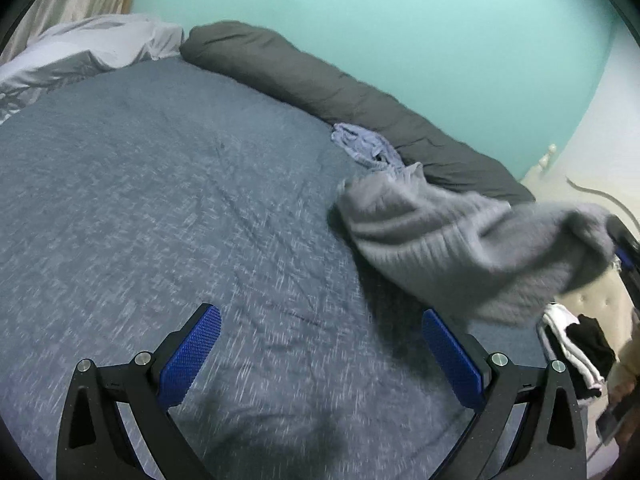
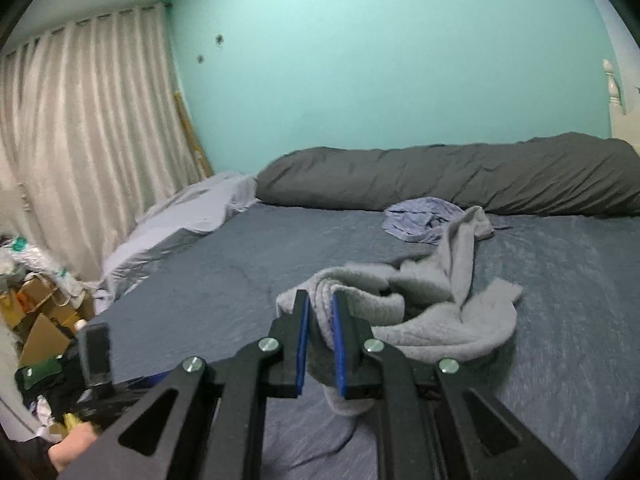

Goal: Fold clothes
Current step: 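Lift the grey sweatshirt with the right gripper and pull it toward the bed edge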

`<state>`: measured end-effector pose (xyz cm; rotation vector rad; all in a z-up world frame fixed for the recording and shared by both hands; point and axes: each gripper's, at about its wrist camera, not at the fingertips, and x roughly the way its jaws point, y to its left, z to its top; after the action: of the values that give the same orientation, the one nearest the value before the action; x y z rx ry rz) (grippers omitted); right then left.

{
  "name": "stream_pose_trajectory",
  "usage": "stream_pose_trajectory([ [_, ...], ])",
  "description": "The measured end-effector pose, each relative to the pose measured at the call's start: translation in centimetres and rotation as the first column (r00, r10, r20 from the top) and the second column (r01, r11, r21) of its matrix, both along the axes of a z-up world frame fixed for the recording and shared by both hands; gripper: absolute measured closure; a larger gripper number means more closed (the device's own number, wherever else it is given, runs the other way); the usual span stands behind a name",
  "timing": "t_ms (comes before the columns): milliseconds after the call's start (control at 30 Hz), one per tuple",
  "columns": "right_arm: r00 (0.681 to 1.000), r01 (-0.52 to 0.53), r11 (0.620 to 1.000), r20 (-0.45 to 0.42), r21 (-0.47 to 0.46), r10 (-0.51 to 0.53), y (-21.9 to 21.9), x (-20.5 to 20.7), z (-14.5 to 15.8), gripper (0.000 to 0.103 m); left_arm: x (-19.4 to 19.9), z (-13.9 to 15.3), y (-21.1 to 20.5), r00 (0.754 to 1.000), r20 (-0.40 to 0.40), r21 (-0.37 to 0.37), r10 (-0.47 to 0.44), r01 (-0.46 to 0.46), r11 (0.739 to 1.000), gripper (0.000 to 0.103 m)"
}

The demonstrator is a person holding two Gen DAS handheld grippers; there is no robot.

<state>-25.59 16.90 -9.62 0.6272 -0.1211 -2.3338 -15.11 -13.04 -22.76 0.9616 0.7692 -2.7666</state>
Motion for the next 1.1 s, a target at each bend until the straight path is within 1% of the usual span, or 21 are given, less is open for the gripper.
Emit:
stream_pose_trajectory([
  [67,1.000,-0.008,1.000,-0.015,-0.018,0.007,0.7,3.0,0.9,0.093,1.5,0.4,-0.2,1.000,-0.007,0.006,0.002,-0.002,1.000,0.000],
  [133,1.000,0.003,0.998,0.007,-0.061,-0.003,1.7,5.2,0.7,0.093,2.4,0.5,-0.1,1.000,-0.008,0.011,-0.003,0.003,1.000,0.000],
  [200,0.999,0.022,0.998,0.031,-0.062,-0.020,2.6,6.7,-0.1,0.093,3.0,0.5,0.1,1.000,-0.010,0.003,-0.010,0.010,1.000,0.000],
  [267,0.996,0.043,0.998,0.075,-0.051,-0.039,3.0,7.4,-1.8,0.092,3.4,0.3,0.3,1.000,-0.005,-0.012,-0.019,0.019,1.000,0.000],
  [333,0.991,0.073,0.997,0.110,-0.010,-0.072,3.0,7.7,-4.0,0.092,3.4,-0.1,0.5,1.000,-0.003,-0.014,-0.021,0.021,1.000,0.000],
  [400,0.981,0.112,0.994,0.158,0.018,-0.114,3.2,7.1,-6.4,0.092,3.0,-0.9,0.5,1.000,0.007,-0.019,-0.018,0.019,1.000,0.000],
  [467,0.962,0.156,0.987,0.218,0.047,-0.163,3.3,5.9,-9.3,0.091,2.0,-2.0,0.6,0.999,0.029,-0.024,-0.025,0.026,0.999,0.000],
  [533,0.939,0.197,0.977,0.272,0.077,-0.210,3.6,4.6,-12.1,0.087,1.0,-2.8,0.8,0.999,0.038,-0.025,-0.033,0.034,0.999,0.000],
  [567,0.926,0.216,0.972,0.297,0.092,-0.234,3.7,4.0,-13.6,0.087,0.4,-3.2,1.0,0.998,0.040,-0.025,-0.040,0.041,0.999,0.000],
  [600,0.920,0.222,0.970,0.310,0.096,-0.241,3.8,3.6,-14.8,0.087,-0.1,-3.6,1.2,0.998,0.040,-0.024,-0.050,0.051,0.998,0.000],
  [633,0.921,0.220,0.972,0.311,0.087,-0.236,4.0,3.5,-15.6,0.086,-0.9,-4.0,1.4,0.997,0.038,-0.018,-0.068,0.069,0.997,0.000],
  [700,0.925,0.224,0.972,0.300,0.063,-0.233,4.1,3.3,-16.7,0.077,-2.0,-4.6,1.9,0.994,0.039,-0.002,-0.098,0.099,0.995,0.000],
  [767,0.919,0.246,0.968,0.307,0.046,-0.248,4.5,2.9,-17.4,0.056,-3.2,-5.3,2.5,0.991,0.052,-0.001,-0.125,0.125,0.992,0.000],
  [800,0.913,0.262,0.965,0.314,0.036,-0.259,4.9,2.8,-17.7,0.053,-3.9,-5.7,2.9,0.988,0.063,-0.007,-0.139,0.140,0.990,0.000],
  [867,0.901,0.305,0.952,0.326,0.000,-0.288,6.0,2.3,-18.3,0.042,-5.1,-6.4,3.6,0.985,0.074,-0.032,-0.157,0.160,0.987,0.000],
  [900,0.895,0.325,0.945,0.328,-0.017,-0.302,6.6,2.2,-18.5,0.040,-5.5,-6.9,3.8,0.983,0.080,-0.027,-0.167,0.170,0.985,0.000],
  [1000,0.884,0.360,0.933,0.329,-0.027,-0.332,7.8,2.0,-19.2,0.035,-6.5,-8.0,4.1,0.979,0.095,-0.003,-0.181,0.182,0.983,0.000],
  [1067,0.865,0.376,0.926,0.374,-0.037,-0.336,8.3,1.5,-19.9,0.026,-7.0,-8.2,4.2,0.980,0.095,0.005,-0.177,0.178,0.984,0.000],
  [1100,0.857,0.376,0.925,0.400,-0.051,-0.326,8.5,1.1,-20.2,0.025,-7.2,-8.3,4.3,0.980,0.092,0.010,-0.176,0.176,0.984,0.000],
])
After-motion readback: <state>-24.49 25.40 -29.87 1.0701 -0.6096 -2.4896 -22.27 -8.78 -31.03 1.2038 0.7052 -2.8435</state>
